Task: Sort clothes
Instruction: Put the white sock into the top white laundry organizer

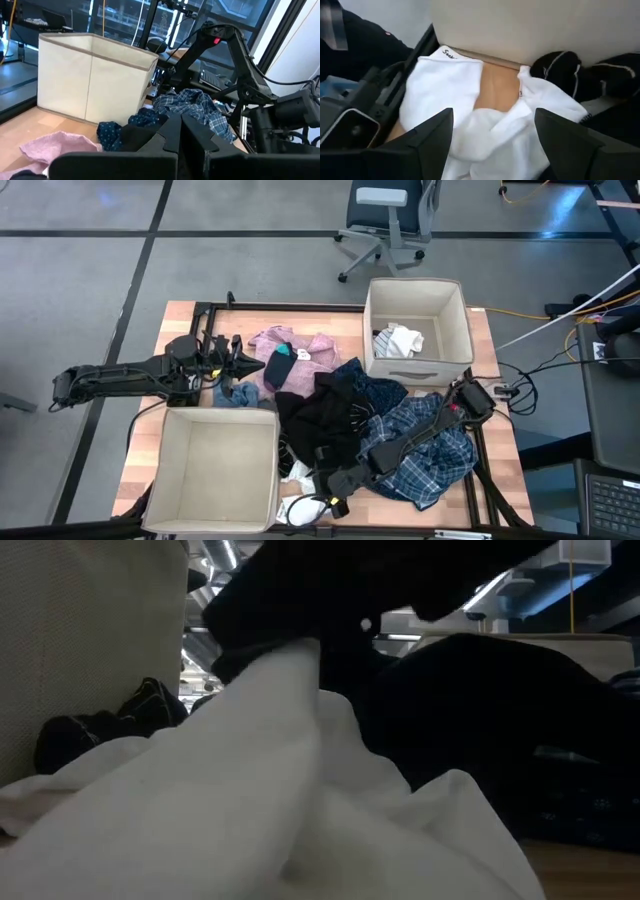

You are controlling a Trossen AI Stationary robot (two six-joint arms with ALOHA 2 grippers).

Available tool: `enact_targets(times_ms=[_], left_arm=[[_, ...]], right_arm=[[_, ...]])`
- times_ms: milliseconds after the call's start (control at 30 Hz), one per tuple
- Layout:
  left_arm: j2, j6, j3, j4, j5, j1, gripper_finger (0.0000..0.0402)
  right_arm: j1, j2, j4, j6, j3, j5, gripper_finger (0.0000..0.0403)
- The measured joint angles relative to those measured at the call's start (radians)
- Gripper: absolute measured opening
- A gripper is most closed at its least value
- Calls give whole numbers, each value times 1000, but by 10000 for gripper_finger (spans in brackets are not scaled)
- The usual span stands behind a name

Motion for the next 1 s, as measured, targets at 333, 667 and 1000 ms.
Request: enact_targets(times_ms=[333,667,1000], left_arm=[[0,5,0,2,0,0,1],[0,41,0,2,0,0,1],[0,55,0,1,-1,0,1]], right_arm=[[-2,33,-78,2,0,0,230],[-1,30,-89,-5,0,-1,20],[13,-4,-306,-13,131,67,28]])
